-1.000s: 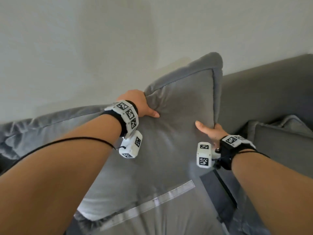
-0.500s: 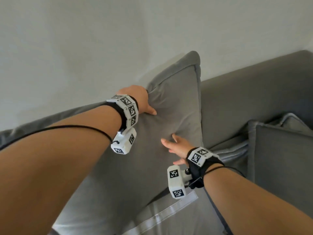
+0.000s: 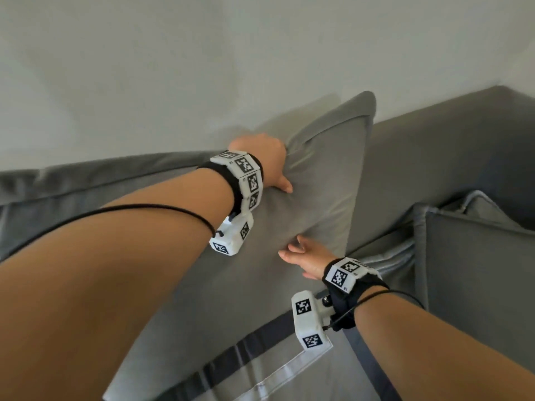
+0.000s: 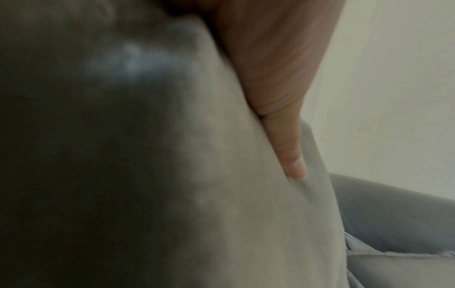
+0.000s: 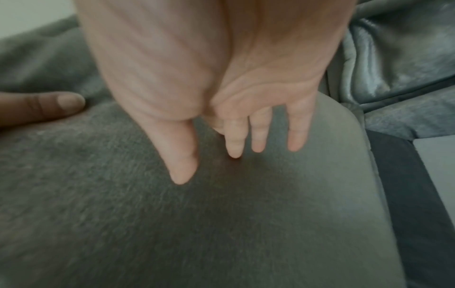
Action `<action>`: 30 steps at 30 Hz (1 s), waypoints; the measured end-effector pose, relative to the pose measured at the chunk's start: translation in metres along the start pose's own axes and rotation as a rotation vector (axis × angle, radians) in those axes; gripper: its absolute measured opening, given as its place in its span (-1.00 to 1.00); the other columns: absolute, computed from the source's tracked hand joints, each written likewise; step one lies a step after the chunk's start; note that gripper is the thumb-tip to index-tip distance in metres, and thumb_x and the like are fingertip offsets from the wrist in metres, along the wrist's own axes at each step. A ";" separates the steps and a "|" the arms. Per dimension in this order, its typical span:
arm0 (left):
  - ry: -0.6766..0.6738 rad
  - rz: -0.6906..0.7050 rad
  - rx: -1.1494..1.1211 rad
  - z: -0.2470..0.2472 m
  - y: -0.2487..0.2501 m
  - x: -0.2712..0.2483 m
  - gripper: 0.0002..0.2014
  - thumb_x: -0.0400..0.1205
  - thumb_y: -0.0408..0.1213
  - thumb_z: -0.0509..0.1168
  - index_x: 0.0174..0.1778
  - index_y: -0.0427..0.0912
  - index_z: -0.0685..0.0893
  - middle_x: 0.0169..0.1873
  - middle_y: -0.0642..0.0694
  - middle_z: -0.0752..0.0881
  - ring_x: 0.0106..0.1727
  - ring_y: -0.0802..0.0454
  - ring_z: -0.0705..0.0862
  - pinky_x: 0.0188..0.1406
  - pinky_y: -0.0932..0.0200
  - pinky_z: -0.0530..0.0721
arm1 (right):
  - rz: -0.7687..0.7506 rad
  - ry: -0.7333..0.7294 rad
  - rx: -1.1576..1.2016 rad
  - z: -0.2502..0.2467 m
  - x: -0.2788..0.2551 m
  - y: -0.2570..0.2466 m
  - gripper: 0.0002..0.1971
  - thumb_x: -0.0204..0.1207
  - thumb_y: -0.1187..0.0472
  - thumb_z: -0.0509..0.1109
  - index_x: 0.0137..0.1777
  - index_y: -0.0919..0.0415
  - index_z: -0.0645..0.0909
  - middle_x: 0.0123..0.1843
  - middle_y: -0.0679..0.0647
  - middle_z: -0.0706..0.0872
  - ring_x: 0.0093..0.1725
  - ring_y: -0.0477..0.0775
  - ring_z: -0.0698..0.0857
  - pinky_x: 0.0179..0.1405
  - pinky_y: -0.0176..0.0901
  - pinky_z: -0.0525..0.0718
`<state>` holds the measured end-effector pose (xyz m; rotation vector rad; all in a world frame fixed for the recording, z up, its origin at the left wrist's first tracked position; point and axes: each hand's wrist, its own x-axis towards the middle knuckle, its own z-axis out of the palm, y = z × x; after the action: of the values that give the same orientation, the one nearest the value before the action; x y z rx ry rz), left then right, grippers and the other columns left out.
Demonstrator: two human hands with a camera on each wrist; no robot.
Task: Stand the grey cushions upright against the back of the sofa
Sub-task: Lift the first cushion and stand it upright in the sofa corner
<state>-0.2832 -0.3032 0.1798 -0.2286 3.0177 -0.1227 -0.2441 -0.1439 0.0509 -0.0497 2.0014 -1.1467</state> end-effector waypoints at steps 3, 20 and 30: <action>-0.070 -0.028 -0.097 0.012 0.006 0.015 -0.33 0.28 0.36 0.44 -0.01 -0.18 0.69 -0.33 -0.05 0.61 -0.09 -0.20 0.71 -0.09 0.00 0.68 | 0.039 -0.017 0.003 -0.008 0.002 0.007 -0.14 0.58 0.08 0.36 0.70 0.15 -0.14 0.68 -0.05 0.26 0.65 0.02 0.26 0.46 -0.09 0.30; 0.141 -0.346 -0.147 0.003 0.029 0.012 0.12 0.19 0.26 0.55 0.54 -0.23 0.22 0.45 -0.27 0.44 0.50 -0.27 0.40 0.50 -0.18 0.31 | -0.005 0.178 0.296 -0.073 -0.022 0.016 -0.25 0.59 0.15 0.34 0.68 -0.03 0.01 0.62 -0.15 0.36 0.57 0.04 0.38 0.43 0.08 0.42; 0.194 -0.051 -0.315 0.003 0.174 0.000 -0.13 0.46 0.22 0.35 0.61 -0.09 0.21 0.59 -0.19 0.28 0.62 -0.24 0.18 0.58 -0.22 0.13 | -0.007 0.405 0.534 -0.145 -0.052 0.054 -0.24 0.53 0.13 0.40 0.67 0.01 0.11 0.58 0.02 0.43 0.46 0.17 0.52 0.12 -0.04 0.56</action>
<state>-0.3082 -0.1321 0.1610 -0.3392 3.2120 0.3484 -0.2874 0.0107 0.0810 0.4820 1.9564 -1.7681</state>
